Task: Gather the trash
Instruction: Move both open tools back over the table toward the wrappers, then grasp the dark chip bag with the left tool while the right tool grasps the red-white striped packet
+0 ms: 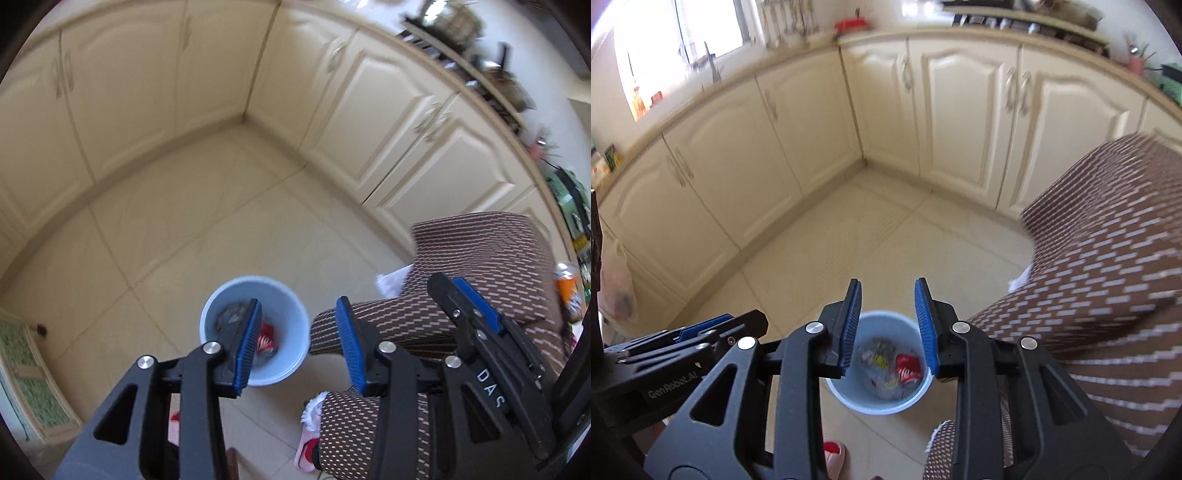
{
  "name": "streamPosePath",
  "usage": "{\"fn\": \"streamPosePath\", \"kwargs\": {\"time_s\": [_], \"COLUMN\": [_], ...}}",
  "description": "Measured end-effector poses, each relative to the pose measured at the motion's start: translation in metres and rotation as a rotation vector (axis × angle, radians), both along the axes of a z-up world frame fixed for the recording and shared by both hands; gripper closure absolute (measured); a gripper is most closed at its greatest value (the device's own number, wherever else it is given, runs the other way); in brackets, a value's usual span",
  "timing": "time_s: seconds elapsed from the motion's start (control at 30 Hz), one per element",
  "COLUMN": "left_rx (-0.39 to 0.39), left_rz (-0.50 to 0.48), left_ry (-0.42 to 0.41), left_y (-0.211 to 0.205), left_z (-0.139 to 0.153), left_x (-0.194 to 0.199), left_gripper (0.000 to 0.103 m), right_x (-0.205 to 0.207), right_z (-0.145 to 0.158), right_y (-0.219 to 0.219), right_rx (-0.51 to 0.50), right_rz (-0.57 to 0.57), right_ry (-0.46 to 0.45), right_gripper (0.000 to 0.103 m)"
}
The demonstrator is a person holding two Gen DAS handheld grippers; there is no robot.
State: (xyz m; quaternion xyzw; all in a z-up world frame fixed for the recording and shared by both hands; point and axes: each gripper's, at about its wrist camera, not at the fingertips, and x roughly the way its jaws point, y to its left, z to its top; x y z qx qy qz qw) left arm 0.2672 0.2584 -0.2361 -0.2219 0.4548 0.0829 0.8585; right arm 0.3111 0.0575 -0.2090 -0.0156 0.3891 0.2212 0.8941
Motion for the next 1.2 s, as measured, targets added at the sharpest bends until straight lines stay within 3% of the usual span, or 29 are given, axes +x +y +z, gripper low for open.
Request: {"fn": "streamPosePath", "kwargs": {"time_s": [0.07,0.13,0.27,0.47,0.73,0.97,1.0,1.07,1.2], "left_rx": [0.026,0.044,0.079,0.084,0.111,0.125,0.124,0.122,0.09], "left_rz": [-0.044,-0.088,-0.191,-0.344,-0.478,-0.497,-0.495,-0.487,-0.496], "left_ry": [-0.053,-0.104,-0.184,-0.225,-0.196,-0.165,-0.162,-0.159,-0.154], "left_y": [-0.022,-0.045,-0.102,-0.187,-0.279,-0.308,-0.309,-0.31,-0.313], "left_z": [0.027,0.051,0.089,0.113,0.101,0.091,0.091,0.09,0.087], "left_x": [-0.008,-0.016,-0.027,-0.028,-0.017,-0.001,0.002,0.006,0.013], "left_gripper": [0.062,0.057,0.055,0.051,0.049,0.049,0.049,0.049,0.048], "right_x": [-0.014,-0.026,-0.05,-0.077,-0.08,-0.05,-0.046,-0.041,-0.038], "right_z": [0.026,0.048,0.082,0.107,0.077,0.05,0.048,0.046,0.047], "right_y": [-0.023,-0.046,-0.1,-0.21,-0.324,-0.35,-0.35,-0.349,-0.347], "right_rx": [0.019,0.038,0.06,0.088,0.14,0.271,0.284,0.291,0.301], "right_rz": [-0.031,-0.063,-0.139,-0.348,-0.586,-0.561,-0.551,-0.532,-0.497], "right_ry": [-0.053,-0.101,-0.179,-0.235,-0.108,0.05,0.061,0.072,0.069], "right_gripper": [0.07,0.059,0.059,0.056,0.052,0.052,0.053,0.074,0.091]}}
